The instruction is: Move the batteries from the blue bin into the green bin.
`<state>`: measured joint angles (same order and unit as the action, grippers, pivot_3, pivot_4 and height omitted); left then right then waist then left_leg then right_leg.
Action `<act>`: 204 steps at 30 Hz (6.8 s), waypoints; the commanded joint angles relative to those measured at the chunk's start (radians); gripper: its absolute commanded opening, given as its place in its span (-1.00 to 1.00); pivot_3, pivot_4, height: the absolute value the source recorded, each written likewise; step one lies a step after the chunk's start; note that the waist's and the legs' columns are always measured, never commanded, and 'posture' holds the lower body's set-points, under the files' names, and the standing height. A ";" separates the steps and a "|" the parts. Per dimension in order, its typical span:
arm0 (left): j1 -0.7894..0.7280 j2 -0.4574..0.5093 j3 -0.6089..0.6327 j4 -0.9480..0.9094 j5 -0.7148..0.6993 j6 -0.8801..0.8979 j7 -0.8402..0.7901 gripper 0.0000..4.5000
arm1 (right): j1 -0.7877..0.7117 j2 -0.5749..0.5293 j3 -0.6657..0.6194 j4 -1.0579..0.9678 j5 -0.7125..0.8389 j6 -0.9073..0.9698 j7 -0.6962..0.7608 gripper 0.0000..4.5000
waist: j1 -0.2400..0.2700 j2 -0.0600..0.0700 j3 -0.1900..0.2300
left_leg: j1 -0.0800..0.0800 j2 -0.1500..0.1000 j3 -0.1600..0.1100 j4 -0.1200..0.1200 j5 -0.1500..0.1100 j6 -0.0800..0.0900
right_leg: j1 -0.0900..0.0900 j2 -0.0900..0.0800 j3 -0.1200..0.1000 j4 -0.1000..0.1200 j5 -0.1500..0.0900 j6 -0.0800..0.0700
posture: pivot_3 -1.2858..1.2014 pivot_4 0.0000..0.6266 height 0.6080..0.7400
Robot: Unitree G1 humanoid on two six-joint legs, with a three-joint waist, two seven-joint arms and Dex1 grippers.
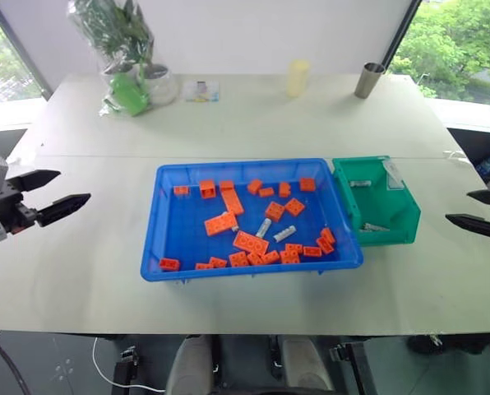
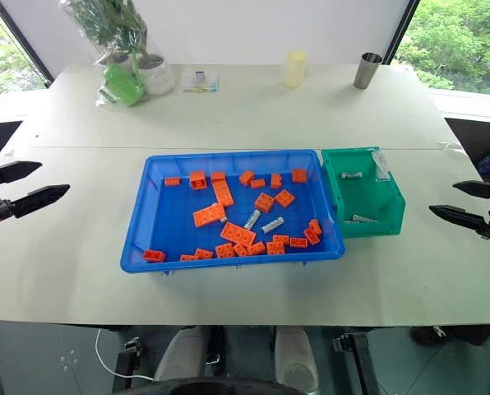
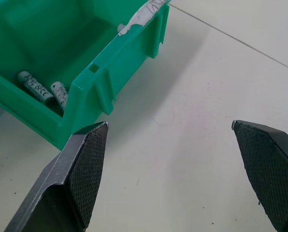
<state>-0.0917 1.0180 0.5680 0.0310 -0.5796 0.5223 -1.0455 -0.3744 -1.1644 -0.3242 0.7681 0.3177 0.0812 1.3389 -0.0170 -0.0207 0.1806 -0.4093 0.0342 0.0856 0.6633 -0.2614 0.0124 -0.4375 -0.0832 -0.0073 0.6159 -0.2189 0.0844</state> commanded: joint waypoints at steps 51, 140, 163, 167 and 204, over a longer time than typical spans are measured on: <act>0.041 0.027 -0.235 -0.493 -0.117 0.062 -0.172 1.00 | -0.737 0.908 0.884 -0.274 -0.378 0.194 -0.053 0.94 | -0.023 0.001 0.002 | -0.002 -0.002 -0.001 0.003 0.002 -0.002 | -0.006 0.002 0.000 0.015 0.000 0.000 | 0.03 -0.52 0.93; -0.132 -0.020 -0.330 -0.416 -0.134 0.066 -0.115 1.00 | -0.829 1.006 0.697 0.182 -0.413 -0.282 0.207 -0.94 | -0.028 0.000 0.002 | 0.001 -0.002 -0.004 0.001 0.003 -0.005 | -0.003 0.004 -0.001 0.015 0.001 0.002 | 0.03 -0.52 0.93; -0.222 -0.063 -0.397 -0.361 -0.098 0.046 -0.145 1.00 | -0.789 0.808 0.798 0.079 -0.586 -0.494 0.000 0.11 | -0.028 0.000 0.002 | 0.000 -0.002 -0.002 0.001 0.003 -0.005 | -0.005 0.005 -0.001 0.015 0.001 0.002 | 0.03 -0.52 0.93; -0.206 -0.061 -0.384 -0.375 -0.103 0.051 -0.136 1.00 | -0.806 0.808 0.828 0.160 -0.631 -0.621 -0.031 0.11 | -0.025 -0.001 0.002 | 0.000 -0.002 -0.002 0.001 0.003 -0.005 | -0.004 0.005 -0.001 0.015 0.001 0.002 | 0.03 -0.52 0.93; -0.187 -0.064 -0.362 -0.396 -0.110 0.050 -0.103 1.00 | -0.963 0.755 0.975 0.397 -0.914 -1.099 -0.236 0.11 | -0.034 0.001 0.004 | 0.000 -0.002 -0.003 0.001 0.004 -0.006 | -0.005 0.004 -0.001 0.016 0.000 0.001 | 0.03 -0.52 0.93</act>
<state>-0.2717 0.9503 0.1801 -0.3433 -0.6801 0.5820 -1.1504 -1.3309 -0.4113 0.6518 1.1654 -0.6043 -0.9959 1.1039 -0.0511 -0.0198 0.1842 -0.4096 0.0323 0.0822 0.6641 -0.2578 0.0067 -0.4425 -0.0790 -0.0084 0.6315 -0.2185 0.0850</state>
